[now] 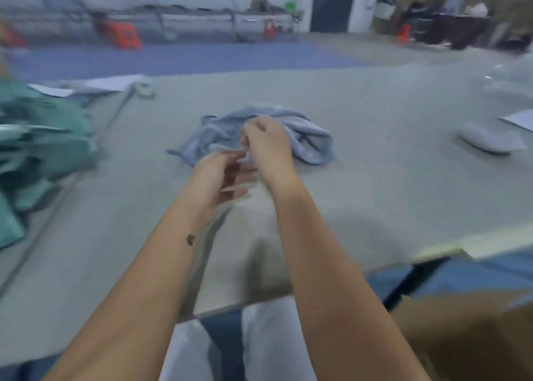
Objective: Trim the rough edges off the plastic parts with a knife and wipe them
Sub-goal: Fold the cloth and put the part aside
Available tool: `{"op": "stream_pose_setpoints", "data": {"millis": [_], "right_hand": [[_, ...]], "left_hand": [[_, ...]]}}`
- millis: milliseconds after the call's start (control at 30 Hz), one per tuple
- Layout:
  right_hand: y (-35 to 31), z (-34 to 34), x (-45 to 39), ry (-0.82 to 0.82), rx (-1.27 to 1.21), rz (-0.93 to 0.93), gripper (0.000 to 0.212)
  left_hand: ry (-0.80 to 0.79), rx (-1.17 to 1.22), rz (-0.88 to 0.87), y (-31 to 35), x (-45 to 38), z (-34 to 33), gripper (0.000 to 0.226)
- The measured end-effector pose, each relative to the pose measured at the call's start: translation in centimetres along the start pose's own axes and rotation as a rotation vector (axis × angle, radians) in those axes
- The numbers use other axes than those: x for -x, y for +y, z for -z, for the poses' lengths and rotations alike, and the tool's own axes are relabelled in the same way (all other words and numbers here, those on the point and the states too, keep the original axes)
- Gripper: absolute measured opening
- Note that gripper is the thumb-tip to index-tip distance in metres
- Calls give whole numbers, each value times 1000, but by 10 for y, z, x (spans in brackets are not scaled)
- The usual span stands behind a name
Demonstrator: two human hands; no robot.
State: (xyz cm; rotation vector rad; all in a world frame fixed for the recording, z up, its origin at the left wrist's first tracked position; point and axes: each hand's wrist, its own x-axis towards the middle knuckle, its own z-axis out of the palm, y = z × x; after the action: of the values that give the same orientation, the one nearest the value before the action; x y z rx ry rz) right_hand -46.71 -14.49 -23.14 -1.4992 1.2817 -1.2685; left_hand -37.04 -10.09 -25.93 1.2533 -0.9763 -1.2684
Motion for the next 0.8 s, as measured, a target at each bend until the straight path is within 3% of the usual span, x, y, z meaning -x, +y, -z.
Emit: {"op": "stream_pose_setpoints", "data": {"millis": [67,100,200,267,400,533,600,633,733,800], "right_hand": [[5,-31,-8,-88,213,60,9],[8,-40,-13,-88,319,84,17],[15,-46,-35,-106,554,64,63],[20,-43,-48,-160,726,16,80],[31,-39,-66,-248,887,39,38],[33,-38,-96,-273,1040,156,25],[31,-40,-117,-178,925,172,18],[27,-44,-126,-146,784,129,25],[11,-79,-135,-269,530,71,79],[-1,-116,-122,-387,559,167,89]], "left_hand": [[174,51,-36,0,-2,38,20],[273,32,-40,-2,-6,60,22],[433,-30,-81,-1,-12,95,27],[499,-111,-115,0,-26,108,26],[539,-295,-145,2,-59,114,23],[621,-609,-113,-13,-74,115,18],[642,-597,-124,-17,-77,116,18],[648,-562,-117,-17,-78,117,18],[685,-349,-154,-13,-77,115,20],[739,-83,-235,-6,-71,115,29]]}}
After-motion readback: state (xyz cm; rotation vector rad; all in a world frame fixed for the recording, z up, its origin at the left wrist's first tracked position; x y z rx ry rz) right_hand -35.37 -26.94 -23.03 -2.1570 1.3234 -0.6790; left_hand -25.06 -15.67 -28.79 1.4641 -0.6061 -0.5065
